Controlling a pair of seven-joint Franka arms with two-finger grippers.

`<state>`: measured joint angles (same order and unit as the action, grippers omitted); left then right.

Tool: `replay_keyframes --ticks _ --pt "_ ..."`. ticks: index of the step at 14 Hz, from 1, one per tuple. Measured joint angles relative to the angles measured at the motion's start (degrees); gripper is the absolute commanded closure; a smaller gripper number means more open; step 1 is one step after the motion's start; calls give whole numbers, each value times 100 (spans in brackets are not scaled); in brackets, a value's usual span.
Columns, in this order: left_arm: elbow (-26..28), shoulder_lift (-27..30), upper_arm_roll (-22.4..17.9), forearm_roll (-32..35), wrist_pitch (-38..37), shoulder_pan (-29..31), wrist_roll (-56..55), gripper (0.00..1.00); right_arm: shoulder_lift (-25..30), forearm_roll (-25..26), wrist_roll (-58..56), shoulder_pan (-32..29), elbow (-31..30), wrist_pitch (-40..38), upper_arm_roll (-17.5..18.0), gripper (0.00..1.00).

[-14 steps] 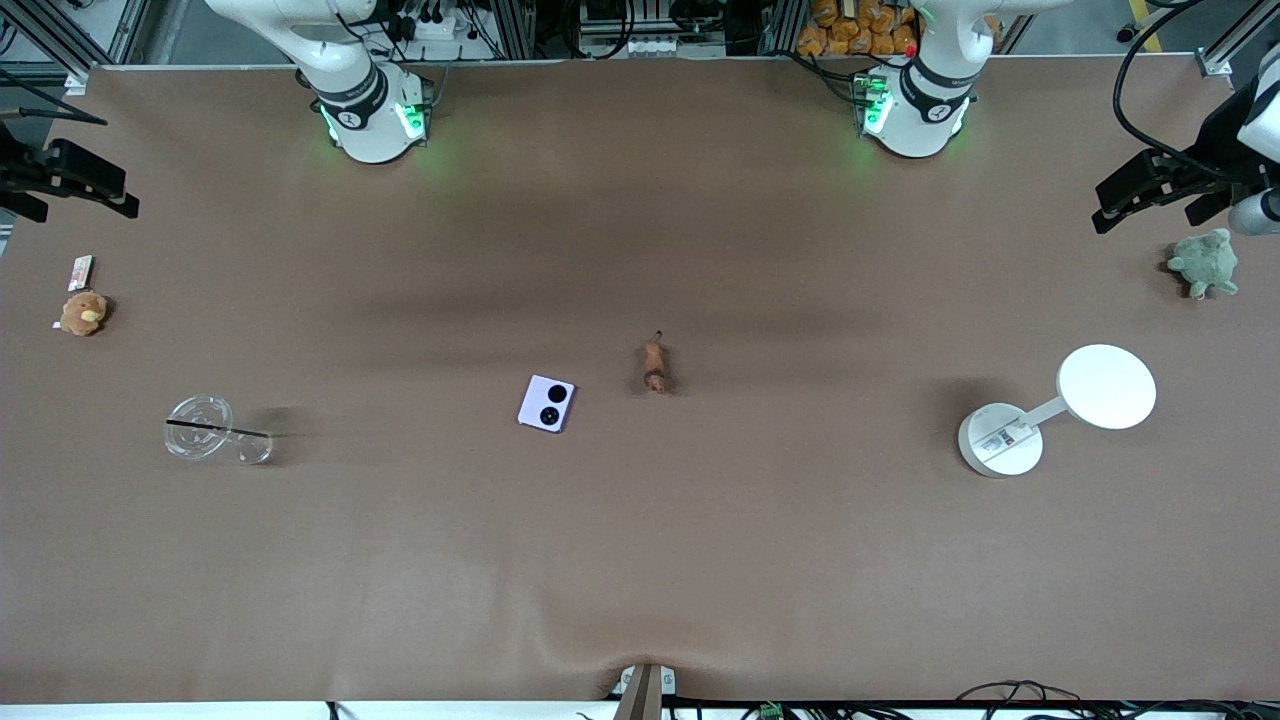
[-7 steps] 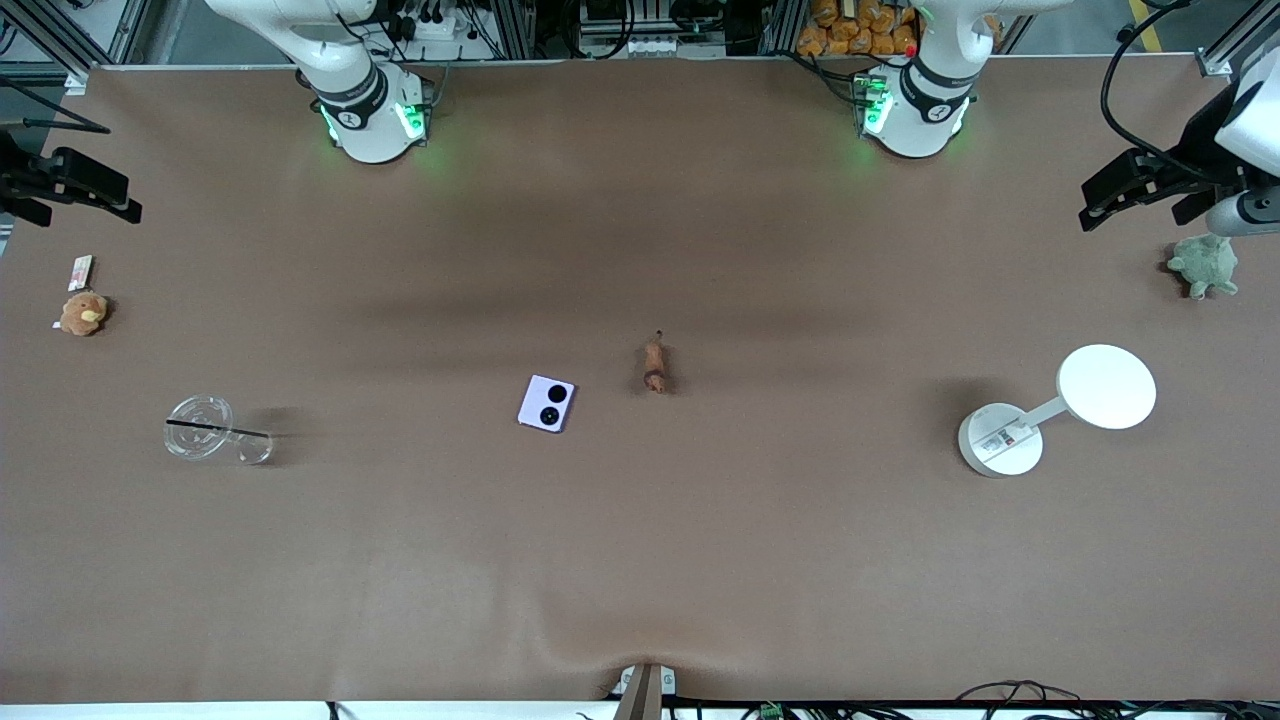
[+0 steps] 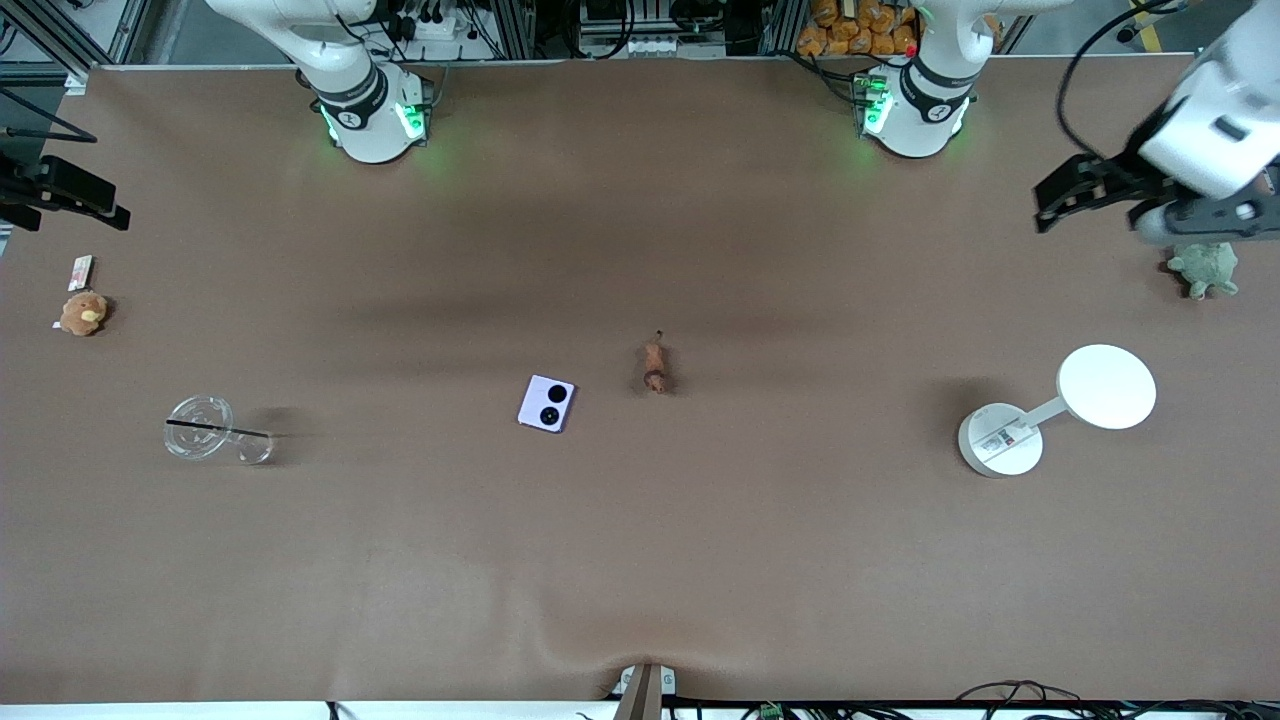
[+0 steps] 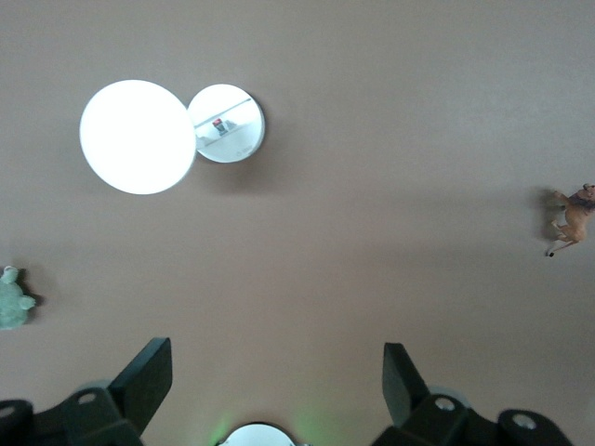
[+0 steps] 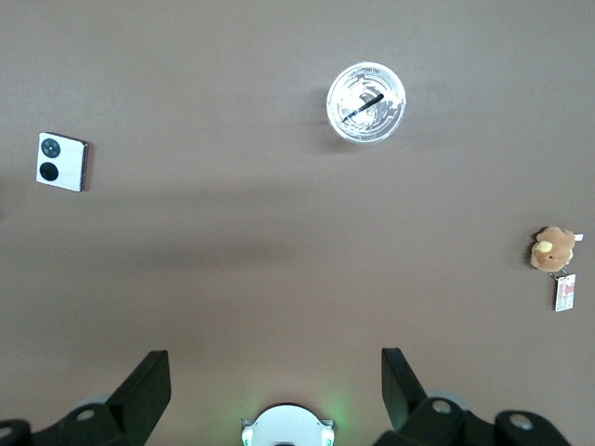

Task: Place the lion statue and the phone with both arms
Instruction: 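Reach the left gripper over the brown lion figurine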

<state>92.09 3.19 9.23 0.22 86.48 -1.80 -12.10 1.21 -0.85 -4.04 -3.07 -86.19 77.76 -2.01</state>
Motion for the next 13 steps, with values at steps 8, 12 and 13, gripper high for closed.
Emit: replay_keyframes --ticks 8,12,13 --pt "-281 -1412 847 30 921 -542 -1272 0 -156 -7 0 -35 0 237 -3 0" --pt "-784 -2290 852 174 1267 -1364 -2463 0 -282 -15 0 -34 -3 406 8 0" --pt "-824 -2449 851 189 1413 -1524 -2695 0 -352 -16 0 -33 -3 492 11 0"
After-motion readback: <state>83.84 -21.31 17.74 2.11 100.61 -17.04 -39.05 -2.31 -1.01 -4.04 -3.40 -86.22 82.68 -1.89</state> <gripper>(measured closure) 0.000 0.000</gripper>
